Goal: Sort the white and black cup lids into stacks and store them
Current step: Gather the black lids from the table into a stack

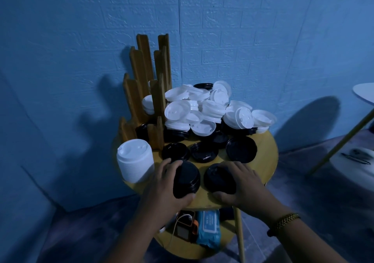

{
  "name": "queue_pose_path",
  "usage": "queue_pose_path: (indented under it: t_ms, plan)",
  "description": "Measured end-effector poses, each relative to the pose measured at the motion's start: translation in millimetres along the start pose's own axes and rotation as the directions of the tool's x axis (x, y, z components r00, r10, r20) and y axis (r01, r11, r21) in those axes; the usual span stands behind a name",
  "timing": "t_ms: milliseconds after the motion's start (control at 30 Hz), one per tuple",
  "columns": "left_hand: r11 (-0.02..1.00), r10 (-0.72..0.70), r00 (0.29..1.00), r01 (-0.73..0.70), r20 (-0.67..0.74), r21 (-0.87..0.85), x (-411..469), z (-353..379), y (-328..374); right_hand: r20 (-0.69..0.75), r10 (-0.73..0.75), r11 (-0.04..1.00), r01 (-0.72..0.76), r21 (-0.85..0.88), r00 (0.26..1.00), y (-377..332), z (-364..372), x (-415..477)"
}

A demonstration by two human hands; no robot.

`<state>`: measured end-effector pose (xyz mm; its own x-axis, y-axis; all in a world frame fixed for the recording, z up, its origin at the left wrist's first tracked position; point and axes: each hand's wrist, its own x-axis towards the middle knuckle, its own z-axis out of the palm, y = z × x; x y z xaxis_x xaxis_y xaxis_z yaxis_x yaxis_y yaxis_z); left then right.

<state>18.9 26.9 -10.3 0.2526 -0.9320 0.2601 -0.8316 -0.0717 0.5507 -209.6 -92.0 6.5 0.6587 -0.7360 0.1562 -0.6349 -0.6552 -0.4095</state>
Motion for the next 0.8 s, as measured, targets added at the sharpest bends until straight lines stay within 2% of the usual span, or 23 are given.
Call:
queue_pose_path:
  t_ms: [100, 333, 433, 533, 667, 800]
  plan:
    - [1.0, -0.021, 0.999, 0.021, 0.027, 0.0, 1.5, -0.5, -1.1, 0.021, -0.017, 1.0, 0.017, -0.003, 1.0, 0.1, -1.1, -2.6]
    - [0.999, -0.029, 0.999, 0.028, -0.045, -0.031, 6.4, -0.8, -4.4, 0.046, 0.005, 0.999, -0.007, 0.047, 0.999, -6.2, -5.6, -4.6]
    - [0.993, -0.07, 0.991, 0.059, -0.117, -0.1, 9.4, -4.4, -6.7, 0.099, 0.057, 0.996, -0.063, 0.057, 0.993, -17.5, -11.4, -4.6]
    - [0.989, -0.042, 0.982, 0.014, -0.183, -0.149, 16.0, -8.4, 4.8, 0.12, 0.033, 0.997, -0.042, 0.069, 0.992, -27.8, -6.8, 3.4]
    - [0.995, 0.037, 0.993, -0.047, -0.111, -0.091, 22.7, 0.9, 26.7, 0.107, -0.026, 0.993, 0.013, 0.115, 0.994, -23.5, 6.0, 10.4]
    - [0.993, 0.048, 0.998, -0.051, -0.027, -0.109, 24.9, 19.0, 33.5, 0.01, -0.088, 0.952, 0.081, 0.297, 0.996, -12.0, 3.3, 3.9]
